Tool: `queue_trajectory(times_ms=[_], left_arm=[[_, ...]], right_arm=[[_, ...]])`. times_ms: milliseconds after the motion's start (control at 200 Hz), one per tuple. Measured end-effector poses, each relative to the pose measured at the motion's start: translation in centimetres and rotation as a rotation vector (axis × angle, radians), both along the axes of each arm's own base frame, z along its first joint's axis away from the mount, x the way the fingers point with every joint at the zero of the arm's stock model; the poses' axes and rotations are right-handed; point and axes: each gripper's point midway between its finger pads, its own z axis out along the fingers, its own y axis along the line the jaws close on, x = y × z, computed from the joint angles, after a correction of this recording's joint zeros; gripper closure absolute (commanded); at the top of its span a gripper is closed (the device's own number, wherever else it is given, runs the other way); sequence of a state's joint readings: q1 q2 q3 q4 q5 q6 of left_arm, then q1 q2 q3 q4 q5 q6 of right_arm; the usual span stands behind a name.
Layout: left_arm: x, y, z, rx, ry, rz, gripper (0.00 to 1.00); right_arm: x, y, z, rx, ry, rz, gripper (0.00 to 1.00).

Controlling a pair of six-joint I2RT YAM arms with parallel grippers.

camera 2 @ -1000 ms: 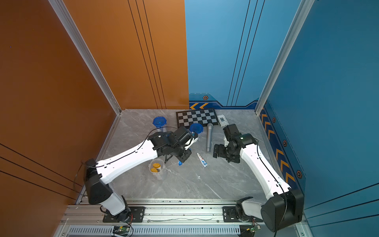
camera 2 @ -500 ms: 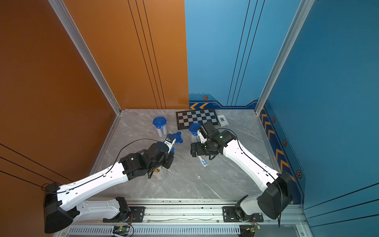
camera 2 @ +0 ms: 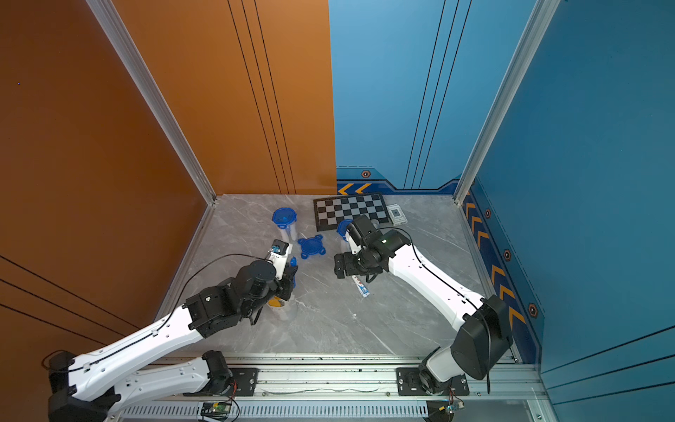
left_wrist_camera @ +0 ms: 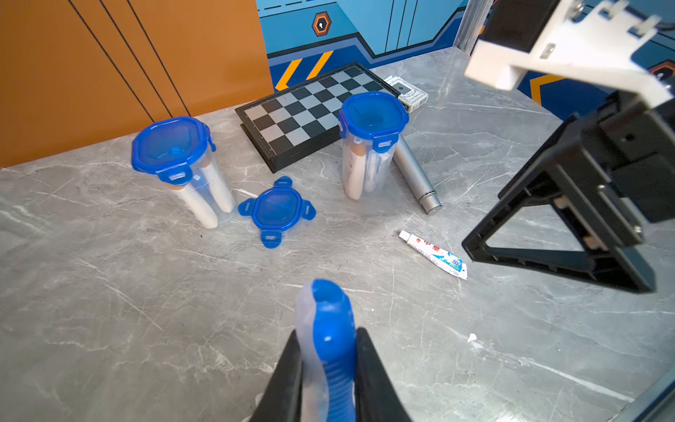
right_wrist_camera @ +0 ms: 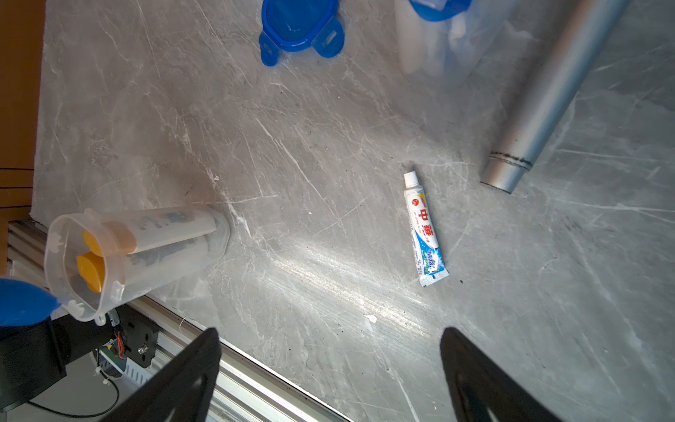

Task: Pack away toiletry kits
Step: Place the toiletry item into the container.

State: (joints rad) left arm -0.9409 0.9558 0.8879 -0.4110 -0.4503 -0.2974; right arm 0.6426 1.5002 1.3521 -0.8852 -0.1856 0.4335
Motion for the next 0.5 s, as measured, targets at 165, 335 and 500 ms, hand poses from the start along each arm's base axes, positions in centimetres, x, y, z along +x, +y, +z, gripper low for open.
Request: queue_trajectory(times_ms=[165, 335, 500], left_arm=[[-0.6, 1.4, -1.1, 0.03, 0.011, 0.018, 1.0], [-0.8, 1.6, -2.6, 0.058, 0.039, 0.023, 1.0], [-1.0, 1.8, -4.6, 0.09, 0.074, 0.027, 1.0]], right_arm=[[0.1, 0.2, -1.1, -0.022, 0.025, 0.002, 0.05], [0.1, 0.5, -1.5, -0.029, 0.033, 0.008, 0.05], [0.2, 0.5, -2.0, -0.039, 0.042, 0.007, 0.05]])
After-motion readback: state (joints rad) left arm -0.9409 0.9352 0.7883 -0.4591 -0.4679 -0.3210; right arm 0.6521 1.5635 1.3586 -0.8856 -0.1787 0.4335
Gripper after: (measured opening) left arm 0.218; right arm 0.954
